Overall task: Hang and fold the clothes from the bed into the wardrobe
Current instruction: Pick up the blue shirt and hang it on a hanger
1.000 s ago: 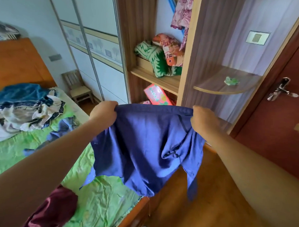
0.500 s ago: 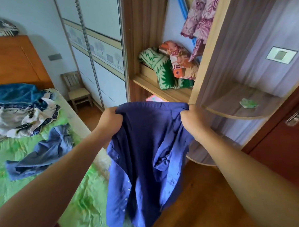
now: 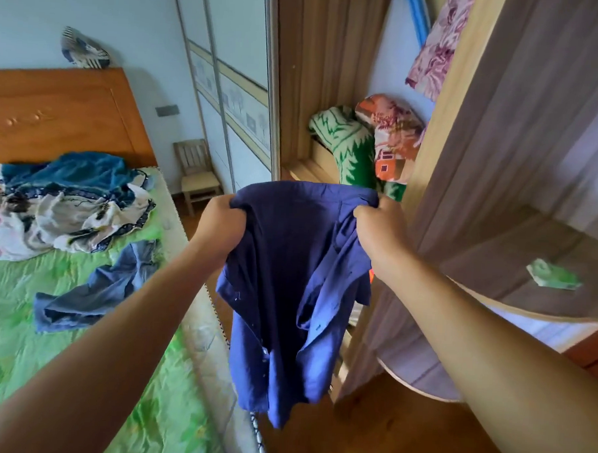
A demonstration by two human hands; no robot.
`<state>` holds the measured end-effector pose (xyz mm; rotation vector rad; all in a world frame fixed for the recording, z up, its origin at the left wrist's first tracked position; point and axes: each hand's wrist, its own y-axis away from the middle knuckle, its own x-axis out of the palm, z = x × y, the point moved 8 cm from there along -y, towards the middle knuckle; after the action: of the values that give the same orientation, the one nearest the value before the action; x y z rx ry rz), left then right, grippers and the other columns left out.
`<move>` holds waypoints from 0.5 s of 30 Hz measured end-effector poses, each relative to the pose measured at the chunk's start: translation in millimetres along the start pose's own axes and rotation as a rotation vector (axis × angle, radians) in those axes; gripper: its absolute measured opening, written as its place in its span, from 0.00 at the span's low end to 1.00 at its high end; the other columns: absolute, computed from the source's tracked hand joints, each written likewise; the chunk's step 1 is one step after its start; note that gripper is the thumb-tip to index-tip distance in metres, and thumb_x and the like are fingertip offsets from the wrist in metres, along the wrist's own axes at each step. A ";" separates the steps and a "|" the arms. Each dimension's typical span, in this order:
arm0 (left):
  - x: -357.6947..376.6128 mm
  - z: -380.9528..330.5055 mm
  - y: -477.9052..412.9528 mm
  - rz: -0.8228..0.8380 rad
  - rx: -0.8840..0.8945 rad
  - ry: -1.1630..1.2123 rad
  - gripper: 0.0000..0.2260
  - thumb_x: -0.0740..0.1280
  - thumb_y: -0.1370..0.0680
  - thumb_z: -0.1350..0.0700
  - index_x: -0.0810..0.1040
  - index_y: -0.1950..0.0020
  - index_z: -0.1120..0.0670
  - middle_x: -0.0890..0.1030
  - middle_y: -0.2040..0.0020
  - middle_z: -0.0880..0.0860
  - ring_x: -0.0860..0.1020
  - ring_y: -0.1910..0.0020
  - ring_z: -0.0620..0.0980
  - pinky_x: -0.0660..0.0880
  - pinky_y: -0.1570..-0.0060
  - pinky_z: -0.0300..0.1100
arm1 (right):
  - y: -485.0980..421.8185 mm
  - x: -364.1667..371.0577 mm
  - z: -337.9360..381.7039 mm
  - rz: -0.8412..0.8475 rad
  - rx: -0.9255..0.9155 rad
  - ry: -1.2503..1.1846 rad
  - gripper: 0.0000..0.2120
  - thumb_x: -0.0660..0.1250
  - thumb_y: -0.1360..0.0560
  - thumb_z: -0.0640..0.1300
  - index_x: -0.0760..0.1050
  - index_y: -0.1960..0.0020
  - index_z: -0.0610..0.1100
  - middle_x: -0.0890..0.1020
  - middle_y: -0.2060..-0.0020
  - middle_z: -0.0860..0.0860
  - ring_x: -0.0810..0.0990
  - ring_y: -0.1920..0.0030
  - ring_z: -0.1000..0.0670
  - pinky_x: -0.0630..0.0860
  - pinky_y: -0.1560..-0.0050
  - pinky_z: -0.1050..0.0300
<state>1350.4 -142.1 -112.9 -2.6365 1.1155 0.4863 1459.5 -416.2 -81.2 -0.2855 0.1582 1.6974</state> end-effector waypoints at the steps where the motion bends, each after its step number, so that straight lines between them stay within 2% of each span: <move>1: 3.8 -4.8 -2.4 -0.017 -0.002 0.010 0.14 0.55 0.33 0.60 0.80 0.59 0.57 0.80 0.66 0.56 0.77 0.65 0.52 0.72 0.65 0.46 | -7.0 -1.4 0.8 0.017 -0.007 -0.021 0.08 0.59 0.29 0.36 0.75 0.59 0.47 0.78 0.73 0.55 0.75 0.73 0.57 0.68 0.73 0.62; 2: 7.7 -8.7 -4.6 -0.030 -0.007 0.017 0.14 0.55 0.33 0.60 0.80 0.60 0.55 0.81 0.65 0.57 0.78 0.65 0.53 0.74 0.64 0.47 | -13.1 -2.1 2.4 0.035 -0.019 -0.033 0.09 0.59 0.29 0.36 0.74 0.60 0.48 0.78 0.76 0.56 0.74 0.76 0.60 0.68 0.75 0.65; 4: 14.3 -15.5 -7.6 -0.056 -0.014 0.020 0.14 0.55 0.34 0.60 0.80 0.62 0.52 0.81 0.67 0.54 0.79 0.65 0.53 0.74 0.65 0.48 | -23.5 -1.4 4.6 0.074 -0.031 -0.053 0.09 0.60 0.29 0.36 0.74 0.60 0.48 0.79 0.75 0.58 0.76 0.75 0.61 0.68 0.75 0.67; 6: 19.3 -19.2 -8.1 -0.078 -0.026 0.017 0.14 0.55 0.34 0.60 0.80 0.63 0.51 0.79 0.71 0.48 0.78 0.66 0.52 0.73 0.66 0.47 | -31.5 2.5 2.0 0.115 -0.001 -0.061 0.08 0.61 0.27 0.37 0.74 0.57 0.49 0.81 0.68 0.54 0.79 0.67 0.54 0.71 0.69 0.61; 8: 22.4 -23.1 -9.5 -0.104 -0.033 0.020 0.15 0.55 0.33 0.61 0.80 0.63 0.50 0.79 0.72 0.46 0.79 0.66 0.53 0.73 0.66 0.47 | -38.9 6.5 0.6 0.138 0.024 -0.067 0.08 0.61 0.27 0.38 0.74 0.56 0.50 0.80 0.65 0.53 0.79 0.67 0.53 0.69 0.68 0.60; 11: 24.6 -29.2 -14.5 -0.125 -0.046 0.030 0.15 0.55 0.33 0.61 0.81 0.64 0.49 0.80 0.71 0.47 0.80 0.66 0.52 0.74 0.66 0.46 | -50.5 13.2 2.5 0.168 0.003 -0.107 0.10 0.60 0.27 0.36 0.76 0.53 0.48 0.81 0.68 0.55 0.79 0.68 0.56 0.72 0.69 0.61; 15: 30.0 -39.3 -30.8 -0.126 -0.059 0.039 0.17 0.55 0.34 0.61 0.81 0.65 0.47 0.80 0.72 0.47 0.80 0.67 0.53 0.74 0.67 0.46 | -70.3 14.2 8.7 0.162 -0.028 -0.167 0.09 0.61 0.26 0.35 0.75 0.56 0.47 0.81 0.73 0.59 0.79 0.71 0.60 0.72 0.71 0.67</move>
<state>1400.7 -154.0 -86.0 -2.7571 0.9518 0.4509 1526.3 -390.0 -72.7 -0.1540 0.0343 1.8763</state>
